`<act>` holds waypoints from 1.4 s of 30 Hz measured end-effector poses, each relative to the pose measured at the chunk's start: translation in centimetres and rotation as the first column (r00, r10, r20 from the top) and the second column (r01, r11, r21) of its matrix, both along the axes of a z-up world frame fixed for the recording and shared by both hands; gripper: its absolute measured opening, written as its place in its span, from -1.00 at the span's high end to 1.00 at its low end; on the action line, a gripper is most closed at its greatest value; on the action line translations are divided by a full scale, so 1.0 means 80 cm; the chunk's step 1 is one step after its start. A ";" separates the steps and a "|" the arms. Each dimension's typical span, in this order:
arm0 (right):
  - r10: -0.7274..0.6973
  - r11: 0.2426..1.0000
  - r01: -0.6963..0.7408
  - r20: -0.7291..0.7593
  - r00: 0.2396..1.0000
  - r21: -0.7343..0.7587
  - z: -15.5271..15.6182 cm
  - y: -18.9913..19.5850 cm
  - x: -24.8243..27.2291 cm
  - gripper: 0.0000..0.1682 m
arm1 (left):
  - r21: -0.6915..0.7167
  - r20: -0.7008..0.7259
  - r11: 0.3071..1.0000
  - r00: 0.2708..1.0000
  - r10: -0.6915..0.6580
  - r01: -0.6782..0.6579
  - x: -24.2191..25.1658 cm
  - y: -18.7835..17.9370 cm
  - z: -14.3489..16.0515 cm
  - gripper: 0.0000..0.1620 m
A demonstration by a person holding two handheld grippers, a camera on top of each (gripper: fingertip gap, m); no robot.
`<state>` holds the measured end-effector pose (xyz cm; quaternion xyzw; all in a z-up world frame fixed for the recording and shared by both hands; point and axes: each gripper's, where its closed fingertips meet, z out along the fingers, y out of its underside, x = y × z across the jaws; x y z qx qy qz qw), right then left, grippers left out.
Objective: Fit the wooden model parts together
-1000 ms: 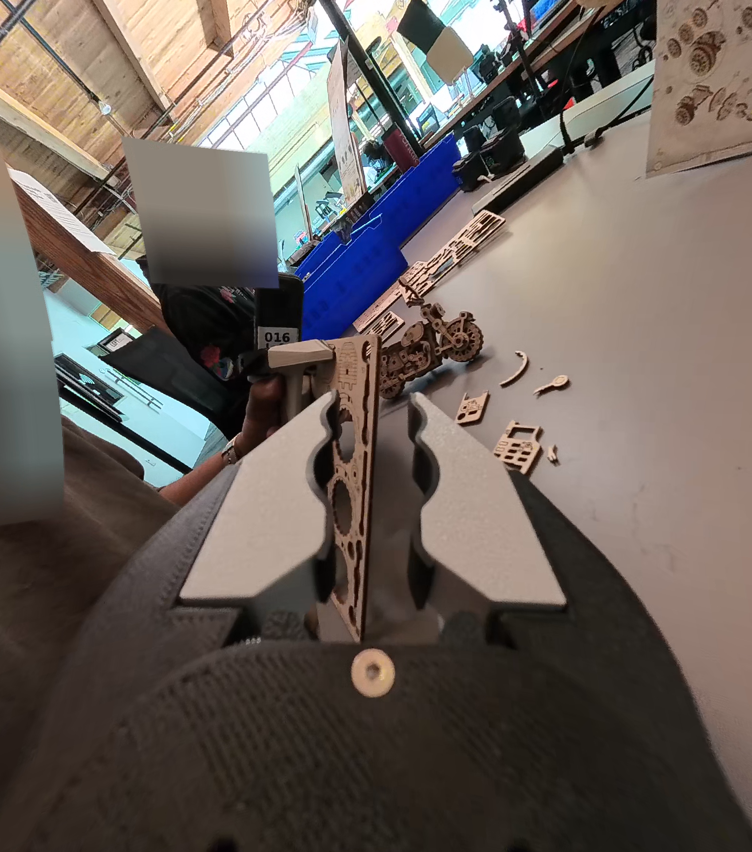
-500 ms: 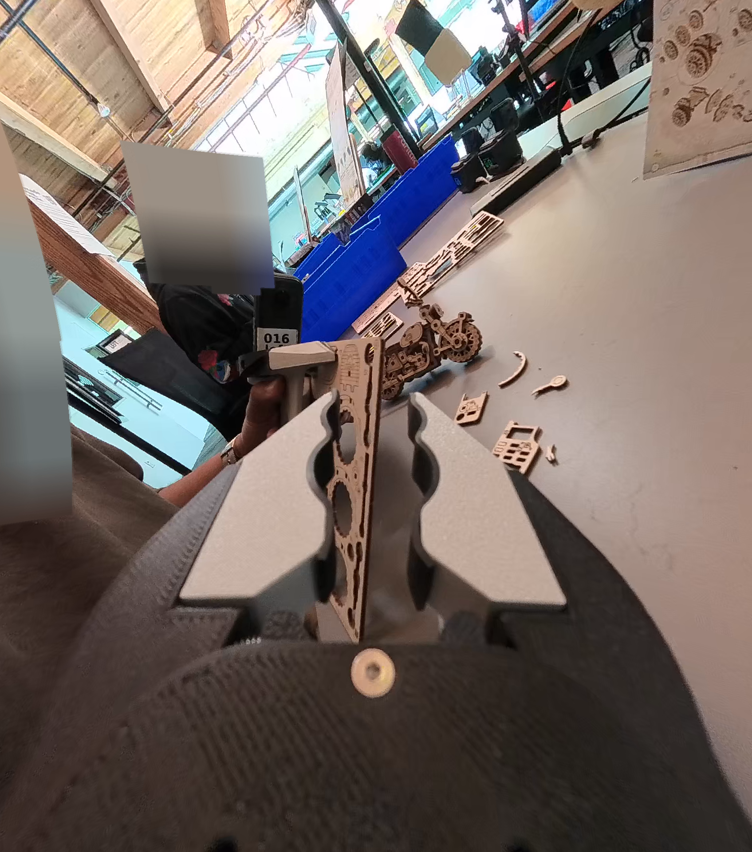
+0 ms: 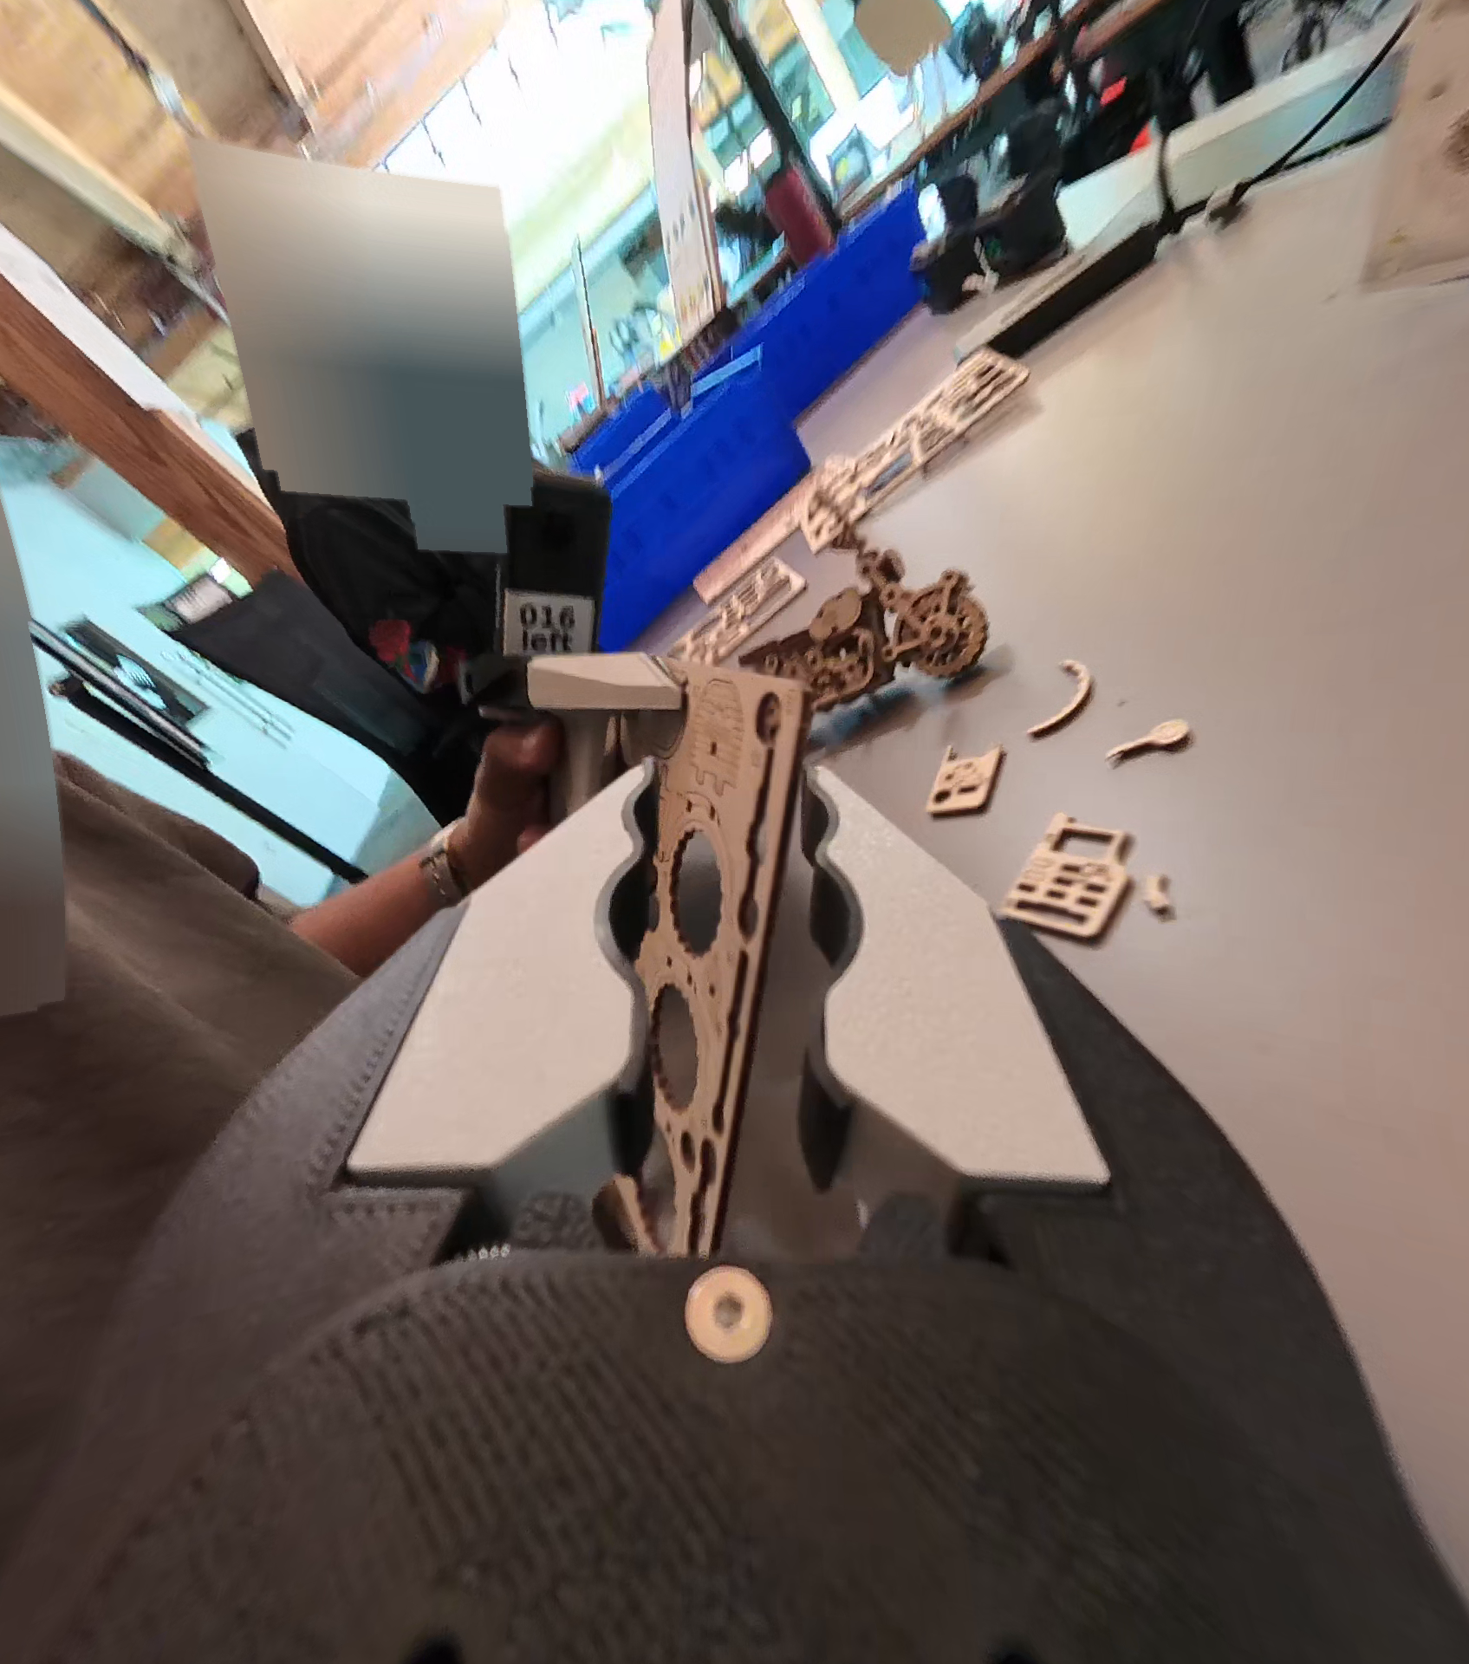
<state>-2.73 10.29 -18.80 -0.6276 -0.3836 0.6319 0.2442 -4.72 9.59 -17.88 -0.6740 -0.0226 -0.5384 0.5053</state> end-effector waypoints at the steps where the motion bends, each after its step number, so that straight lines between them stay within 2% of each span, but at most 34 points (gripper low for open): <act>1: 0.005 1.000 -0.005 0.011 1.000 0.008 -0.001 -0.004 -0.002 0.65 | 0.000 0.004 1.000 1.000 -0.008 0.008 0.004 -0.001 0.000 1.00; 7: 0.003 0.998 -0.002 0.021 1.000 -0.059 -0.003 -0.004 -0.005 0.84 | -0.019 0.026 1.000 1.000 -0.012 0.013 0.017 -0.002 -0.003 1.00; 24: 0.000 0.994 0.010 0.097 0.995 -0.106 -0.012 -0.001 -0.003 0.84 | -0.027 -0.051 0.999 0.998 0.038 -0.039 0.020 0.000 -0.011 1.00; 30: 0.028 0.993 -0.024 0.035 0.999 -0.112 -0.008 -0.002 0.000 0.84 | -0.019 -0.021 1.000 1.000 0.024 -0.024 0.023 -0.001 -0.007 1.00; 42: 0.053 0.988 -0.048 0.029 0.998 -0.145 -0.009 -0.003 0.000 0.86 | 0.001 -0.042 0.999 0.999 0.032 -0.032 0.018 -0.002 -0.006 1.00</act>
